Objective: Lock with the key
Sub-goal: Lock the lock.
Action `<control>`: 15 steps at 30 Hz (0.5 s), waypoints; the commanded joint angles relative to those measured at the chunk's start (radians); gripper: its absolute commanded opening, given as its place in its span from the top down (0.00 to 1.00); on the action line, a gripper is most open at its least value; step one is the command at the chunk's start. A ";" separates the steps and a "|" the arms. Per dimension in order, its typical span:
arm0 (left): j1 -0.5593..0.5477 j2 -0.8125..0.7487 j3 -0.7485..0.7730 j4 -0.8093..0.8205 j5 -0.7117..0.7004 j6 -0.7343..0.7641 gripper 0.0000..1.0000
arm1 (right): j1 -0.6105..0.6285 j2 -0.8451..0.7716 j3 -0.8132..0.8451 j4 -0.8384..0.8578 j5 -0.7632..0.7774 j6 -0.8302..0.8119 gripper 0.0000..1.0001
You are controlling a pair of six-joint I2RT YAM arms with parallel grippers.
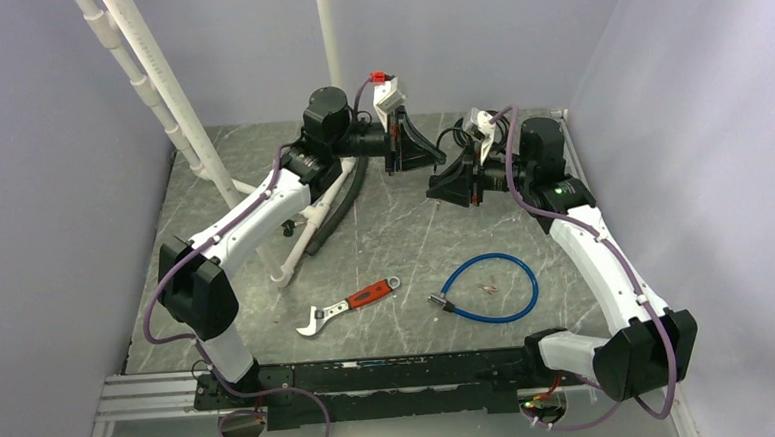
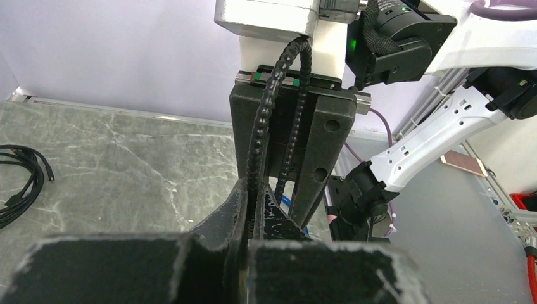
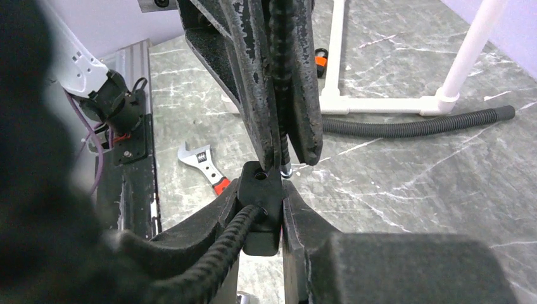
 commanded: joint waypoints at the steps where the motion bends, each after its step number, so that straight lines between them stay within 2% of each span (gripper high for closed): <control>1: -0.029 -0.058 -0.007 0.005 0.050 -0.001 1.00 | 0.007 0.015 0.017 0.060 0.030 0.003 1.00; 9: -0.029 -0.060 0.004 -0.009 0.050 0.014 1.00 | 0.006 0.033 0.025 0.006 0.031 -0.046 1.00; 15: -0.029 -0.068 -0.012 -0.013 0.052 0.012 1.00 | 0.007 0.035 0.025 0.032 0.035 -0.027 1.00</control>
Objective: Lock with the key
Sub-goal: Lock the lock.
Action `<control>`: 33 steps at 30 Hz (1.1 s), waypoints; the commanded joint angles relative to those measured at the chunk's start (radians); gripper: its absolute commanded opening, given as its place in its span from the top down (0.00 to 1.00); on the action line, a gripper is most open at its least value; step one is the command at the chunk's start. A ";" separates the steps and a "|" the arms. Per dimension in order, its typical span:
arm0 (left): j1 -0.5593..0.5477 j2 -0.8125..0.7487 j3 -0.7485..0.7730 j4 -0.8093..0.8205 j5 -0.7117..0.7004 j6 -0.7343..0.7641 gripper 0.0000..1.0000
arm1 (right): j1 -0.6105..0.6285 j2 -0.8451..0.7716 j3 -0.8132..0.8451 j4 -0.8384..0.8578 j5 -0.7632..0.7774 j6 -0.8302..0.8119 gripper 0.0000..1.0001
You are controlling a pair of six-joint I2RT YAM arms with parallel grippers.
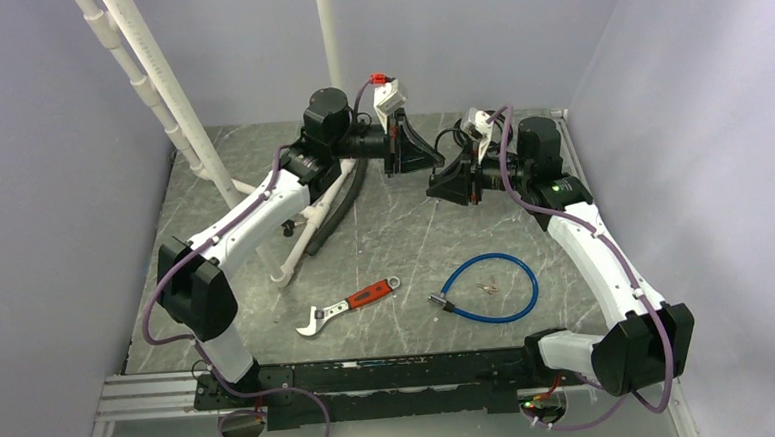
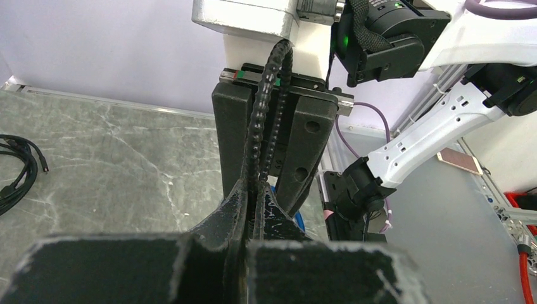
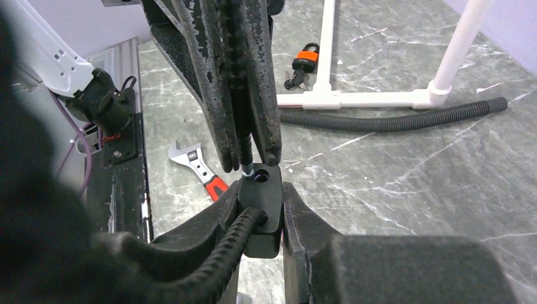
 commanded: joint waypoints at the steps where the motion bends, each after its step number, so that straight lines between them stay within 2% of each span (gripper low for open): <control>1: -0.029 -0.062 -0.007 0.009 0.051 0.010 1.00 | 0.008 0.007 0.024 0.051 0.009 0.004 1.00; 9: -0.029 -0.053 -0.019 0.009 0.041 0.006 1.00 | 0.010 -0.024 0.024 0.133 -0.095 0.025 1.00; 20: -0.028 -0.042 0.008 0.032 0.043 -0.022 1.00 | 0.012 -0.003 0.047 -0.028 -0.065 -0.104 1.00; 33: -0.028 -0.028 0.033 0.003 0.044 -0.014 1.00 | 0.015 -0.001 0.056 -0.028 -0.074 -0.117 1.00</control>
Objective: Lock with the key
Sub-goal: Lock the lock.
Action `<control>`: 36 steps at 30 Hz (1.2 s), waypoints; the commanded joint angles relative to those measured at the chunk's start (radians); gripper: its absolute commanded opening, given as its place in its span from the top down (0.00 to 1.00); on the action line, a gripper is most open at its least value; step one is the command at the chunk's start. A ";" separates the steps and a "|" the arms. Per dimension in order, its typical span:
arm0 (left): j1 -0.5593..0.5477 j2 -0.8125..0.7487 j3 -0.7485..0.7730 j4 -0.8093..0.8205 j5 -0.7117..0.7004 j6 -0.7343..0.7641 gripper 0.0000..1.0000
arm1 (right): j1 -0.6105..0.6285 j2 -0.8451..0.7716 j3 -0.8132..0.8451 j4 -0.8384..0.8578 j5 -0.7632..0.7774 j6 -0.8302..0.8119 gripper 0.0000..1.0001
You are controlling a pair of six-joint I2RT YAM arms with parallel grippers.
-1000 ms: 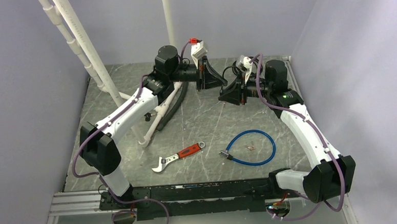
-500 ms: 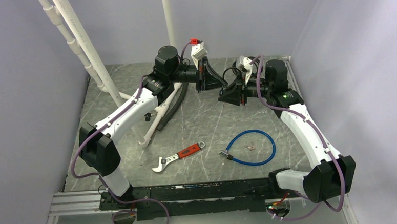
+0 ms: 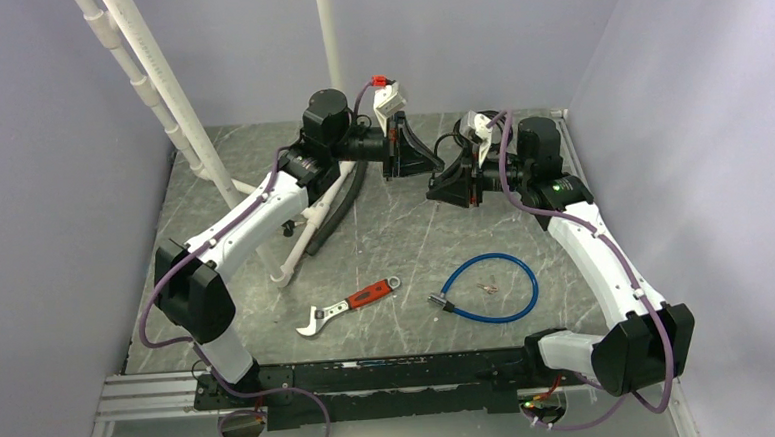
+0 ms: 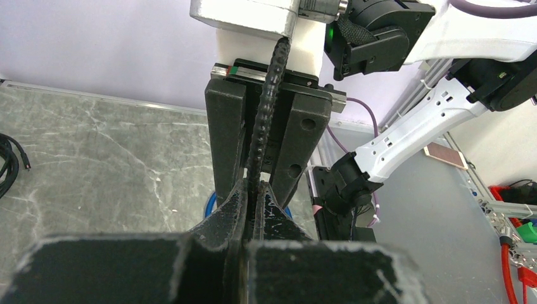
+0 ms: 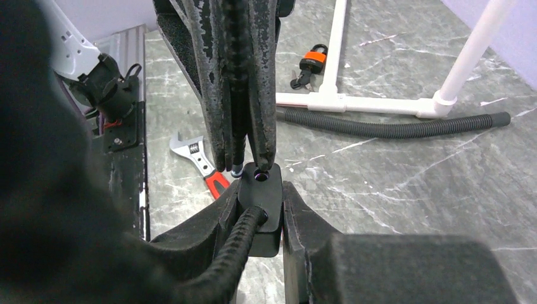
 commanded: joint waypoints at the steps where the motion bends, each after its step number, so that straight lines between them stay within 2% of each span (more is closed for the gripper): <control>1: -0.025 -0.008 0.046 0.025 0.024 -0.003 1.00 | 0.015 0.001 0.053 -0.006 -0.031 -0.052 1.00; 13: -0.025 0.001 0.073 0.021 0.035 -0.005 1.00 | 0.016 0.016 0.062 -0.051 -0.028 -0.072 1.00; 24: -0.026 0.001 0.038 -0.001 0.024 0.021 1.00 | 0.017 -0.005 0.057 0.053 -0.059 -0.006 1.00; 29: -0.027 0.009 0.037 0.008 0.021 0.013 1.00 | 0.018 0.000 0.077 0.003 -0.074 -0.065 1.00; 36: -0.027 0.018 0.038 0.019 0.023 0.001 1.00 | 0.021 -0.001 0.071 0.025 -0.076 -0.049 1.00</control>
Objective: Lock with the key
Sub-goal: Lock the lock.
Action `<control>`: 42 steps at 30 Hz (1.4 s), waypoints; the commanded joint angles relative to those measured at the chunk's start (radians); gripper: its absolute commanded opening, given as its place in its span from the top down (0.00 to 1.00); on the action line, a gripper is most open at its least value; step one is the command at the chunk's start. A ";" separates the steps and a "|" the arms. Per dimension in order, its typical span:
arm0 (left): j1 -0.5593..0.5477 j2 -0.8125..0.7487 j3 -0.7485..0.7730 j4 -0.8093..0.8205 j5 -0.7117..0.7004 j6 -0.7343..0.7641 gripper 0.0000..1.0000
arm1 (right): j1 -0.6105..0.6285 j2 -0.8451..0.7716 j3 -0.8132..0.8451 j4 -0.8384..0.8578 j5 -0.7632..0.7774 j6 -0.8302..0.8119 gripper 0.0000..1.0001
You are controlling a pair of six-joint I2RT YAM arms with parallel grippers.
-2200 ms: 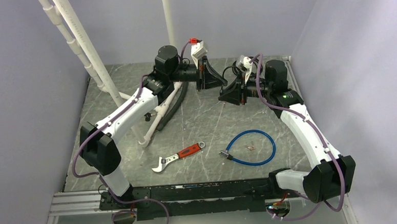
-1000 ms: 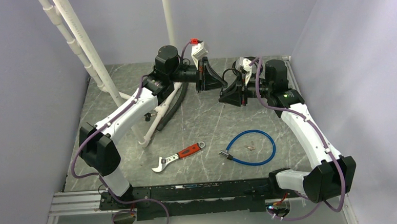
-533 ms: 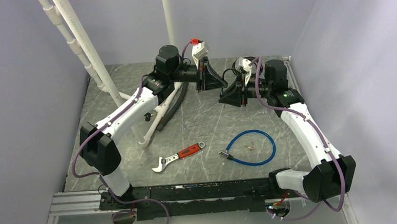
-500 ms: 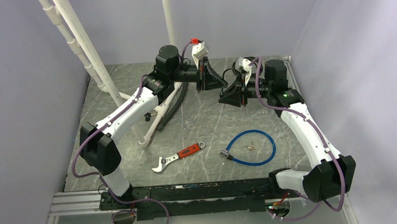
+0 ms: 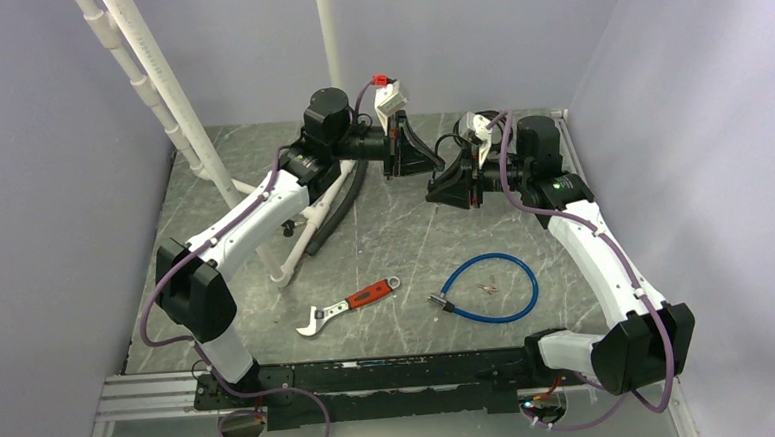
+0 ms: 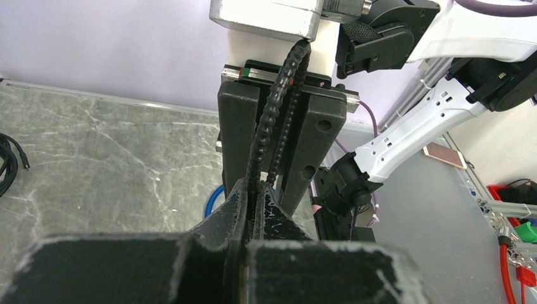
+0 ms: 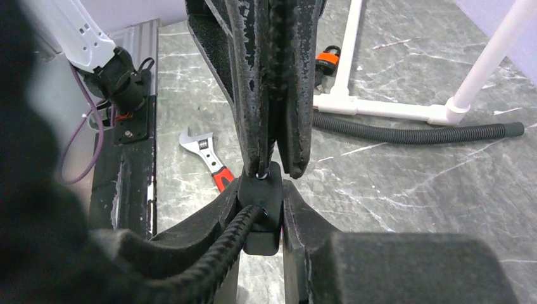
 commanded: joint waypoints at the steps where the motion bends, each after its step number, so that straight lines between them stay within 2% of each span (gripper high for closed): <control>1: -0.026 0.010 0.025 0.037 0.023 -0.006 1.00 | 0.020 -0.006 0.047 0.082 -0.032 0.002 1.00; 8: -0.025 0.002 0.016 -0.006 0.032 0.030 1.00 | 0.016 -0.010 0.030 0.181 -0.007 0.090 1.00; 18: -0.001 -0.014 -0.077 -0.005 0.028 0.057 1.00 | -0.010 -0.047 -0.008 0.489 0.035 0.372 1.00; 25: 0.000 0.014 -0.073 -0.036 0.034 0.081 1.00 | -0.010 -0.044 0.032 0.522 0.047 0.378 1.00; 30: -0.014 0.043 -0.035 -0.159 0.042 0.160 1.00 | -0.010 -0.030 0.061 0.554 0.062 0.387 1.00; 32: -0.009 0.053 -0.021 -0.164 0.043 0.144 1.00 | -0.010 -0.024 0.070 0.566 0.073 0.400 1.00; 34: 0.013 0.080 0.031 -0.143 0.058 0.071 1.00 | -0.013 -0.019 0.064 0.586 0.082 0.429 1.00; 36: 0.023 0.117 0.105 -0.163 0.095 0.063 1.00 | -0.014 -0.018 0.043 0.620 0.092 0.464 1.00; 38: 0.023 0.140 0.170 -0.246 0.115 0.132 1.00 | -0.015 -0.016 0.027 0.642 0.104 0.488 1.00; 42: 0.025 0.130 0.196 -0.307 0.089 0.242 1.00 | -0.017 -0.010 0.019 0.639 0.124 0.505 1.00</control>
